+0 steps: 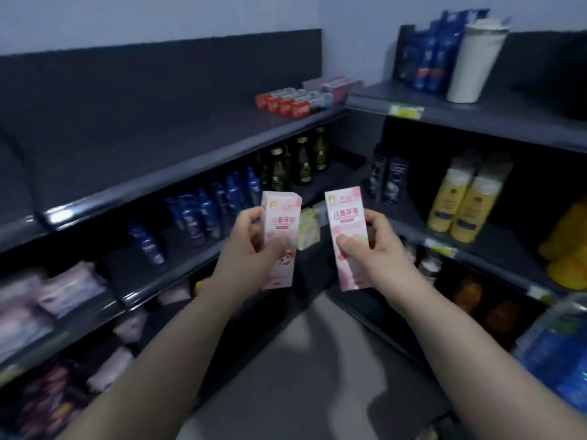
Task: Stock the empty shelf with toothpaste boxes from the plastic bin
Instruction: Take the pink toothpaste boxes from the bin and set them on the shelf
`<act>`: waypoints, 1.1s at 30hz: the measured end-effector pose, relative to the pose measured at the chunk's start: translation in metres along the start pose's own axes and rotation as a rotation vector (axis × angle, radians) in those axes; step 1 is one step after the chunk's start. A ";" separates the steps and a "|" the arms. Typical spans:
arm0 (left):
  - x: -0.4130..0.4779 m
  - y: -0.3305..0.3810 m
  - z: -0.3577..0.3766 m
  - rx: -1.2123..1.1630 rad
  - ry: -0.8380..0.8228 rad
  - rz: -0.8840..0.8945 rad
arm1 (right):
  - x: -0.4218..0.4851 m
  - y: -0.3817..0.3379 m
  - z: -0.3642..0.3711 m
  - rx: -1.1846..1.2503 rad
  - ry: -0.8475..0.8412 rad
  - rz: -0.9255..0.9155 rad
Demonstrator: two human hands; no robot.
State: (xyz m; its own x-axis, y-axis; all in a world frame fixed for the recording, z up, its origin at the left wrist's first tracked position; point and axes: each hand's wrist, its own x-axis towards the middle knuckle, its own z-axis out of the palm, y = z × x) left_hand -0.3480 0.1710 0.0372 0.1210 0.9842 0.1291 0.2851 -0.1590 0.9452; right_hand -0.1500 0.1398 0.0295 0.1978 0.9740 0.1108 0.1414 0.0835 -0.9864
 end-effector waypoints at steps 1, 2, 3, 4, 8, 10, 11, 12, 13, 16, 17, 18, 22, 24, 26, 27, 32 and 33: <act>-0.001 -0.008 -0.031 0.012 0.036 -0.003 | 0.003 -0.006 0.028 -0.008 -0.045 0.000; -0.003 -0.016 -0.063 0.029 0.072 -0.006 | 0.006 -0.013 0.058 -0.013 -0.094 -0.007; -0.005 -0.024 -0.094 0.049 0.107 -0.005 | 0.009 -0.019 0.087 -0.020 -0.143 -0.018; -0.008 -0.032 -0.125 0.072 0.141 -0.002 | 0.012 -0.024 0.118 -0.024 -0.192 -0.032; -0.027 -0.061 -0.237 0.109 0.326 0.000 | 0.017 -0.042 0.236 -0.006 -0.351 -0.098; -0.038 -0.070 -0.284 0.094 0.407 -0.013 | 0.018 -0.050 0.287 0.015 -0.412 -0.117; -0.044 -0.073 -0.305 0.082 0.439 -0.021 | 0.018 -0.055 0.311 0.029 -0.452 -0.119; -0.050 -0.077 -0.326 0.081 0.469 -0.029 | 0.017 -0.060 0.334 0.038 -0.495 -0.122; -0.055 -0.081 -0.345 0.086 0.498 -0.032 | 0.017 -0.064 0.356 0.045 -0.531 -0.126; -0.070 -0.090 -0.397 0.100 0.602 -0.039 | 0.018 -0.079 0.416 0.058 -0.621 -0.173; -0.074 -0.094 -0.412 0.108 0.641 -0.042 | 0.020 -0.084 0.435 0.065 -0.656 -0.192; -0.077 -0.096 -0.426 0.120 0.681 -0.044 | 0.021 -0.089 0.452 0.076 -0.697 -0.210; -0.089 -0.100 -0.477 0.219 0.876 -0.039 | 0.030 -0.107 0.521 0.144 -0.842 -0.259; -0.092 -0.100 -0.500 0.246 0.962 -0.053 | 0.034 -0.116 0.554 0.198 -0.891 -0.266; -0.096 -0.100 -0.524 0.288 1.037 -0.065 | 0.038 -0.125 0.585 0.238 -0.937 -0.286; -0.099 -0.101 -0.536 0.315 1.064 -0.078 | 0.039 -0.128 0.600 0.254 -0.963 -0.294; -0.117 -0.109 -0.590 0.393 1.158 -0.173 | 0.035 -0.140 0.670 0.241 -1.073 -0.345; -0.121 -0.111 -0.600 0.411 1.164 -0.194 | 0.032 -0.141 0.683 0.219 -1.088 -0.360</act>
State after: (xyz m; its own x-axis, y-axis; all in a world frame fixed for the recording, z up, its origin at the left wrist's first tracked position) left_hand -0.9646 0.1163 0.0964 -0.8087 0.4451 0.3846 0.5051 0.1903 0.8418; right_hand -0.8262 0.3036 0.0899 -0.7709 0.5444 0.3307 -0.1715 0.3225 -0.9309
